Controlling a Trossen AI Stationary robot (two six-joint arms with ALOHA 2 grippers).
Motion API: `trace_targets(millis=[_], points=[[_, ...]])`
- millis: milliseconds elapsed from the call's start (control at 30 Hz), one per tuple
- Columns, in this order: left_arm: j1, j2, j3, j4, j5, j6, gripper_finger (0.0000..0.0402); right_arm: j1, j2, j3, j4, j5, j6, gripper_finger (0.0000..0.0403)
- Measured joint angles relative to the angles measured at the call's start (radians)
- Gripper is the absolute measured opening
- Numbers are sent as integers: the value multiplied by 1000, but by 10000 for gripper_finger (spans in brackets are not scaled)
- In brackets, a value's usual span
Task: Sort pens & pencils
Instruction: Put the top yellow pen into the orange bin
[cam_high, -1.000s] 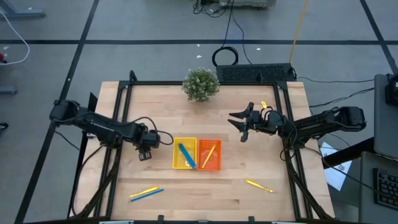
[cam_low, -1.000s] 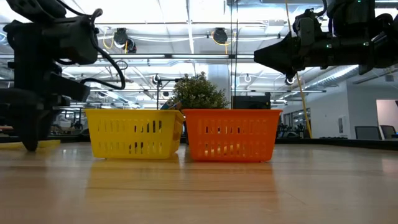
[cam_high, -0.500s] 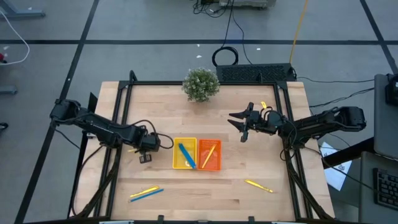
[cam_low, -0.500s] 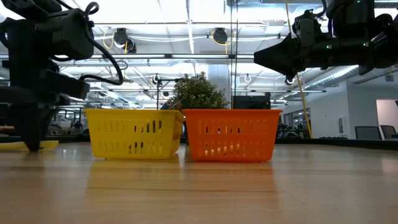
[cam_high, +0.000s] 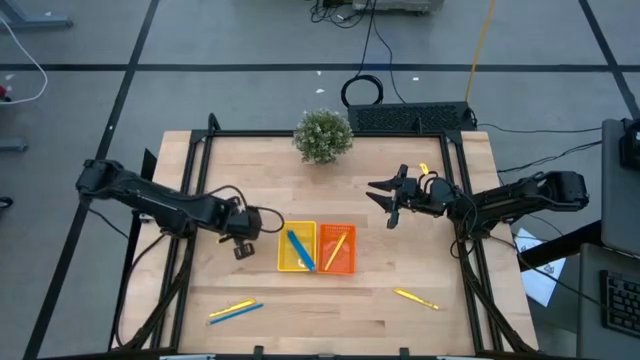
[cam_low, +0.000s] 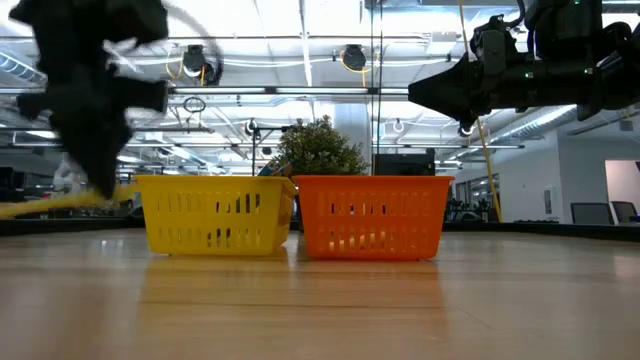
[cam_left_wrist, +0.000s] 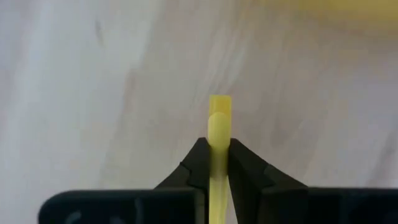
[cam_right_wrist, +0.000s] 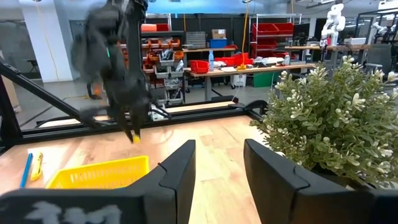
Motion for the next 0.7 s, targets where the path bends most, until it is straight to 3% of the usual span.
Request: trace_targets(millis=[233, 333, 500, 700], points=[[25, -123, 184, 42, -232, 207, 32, 0, 0, 0, -1, 0, 21, 125], [48, -193, 208, 191, -325, 359, 32, 0, 0, 0, -3, 0, 22, 125], [116, -307, 160, 502, -287, 563, 32, 0, 0, -1, -15, 0, 22, 125], [167, -371, -47, 935, -97, 635, 32, 0, 0, -1, -32, 0, 20, 125]])
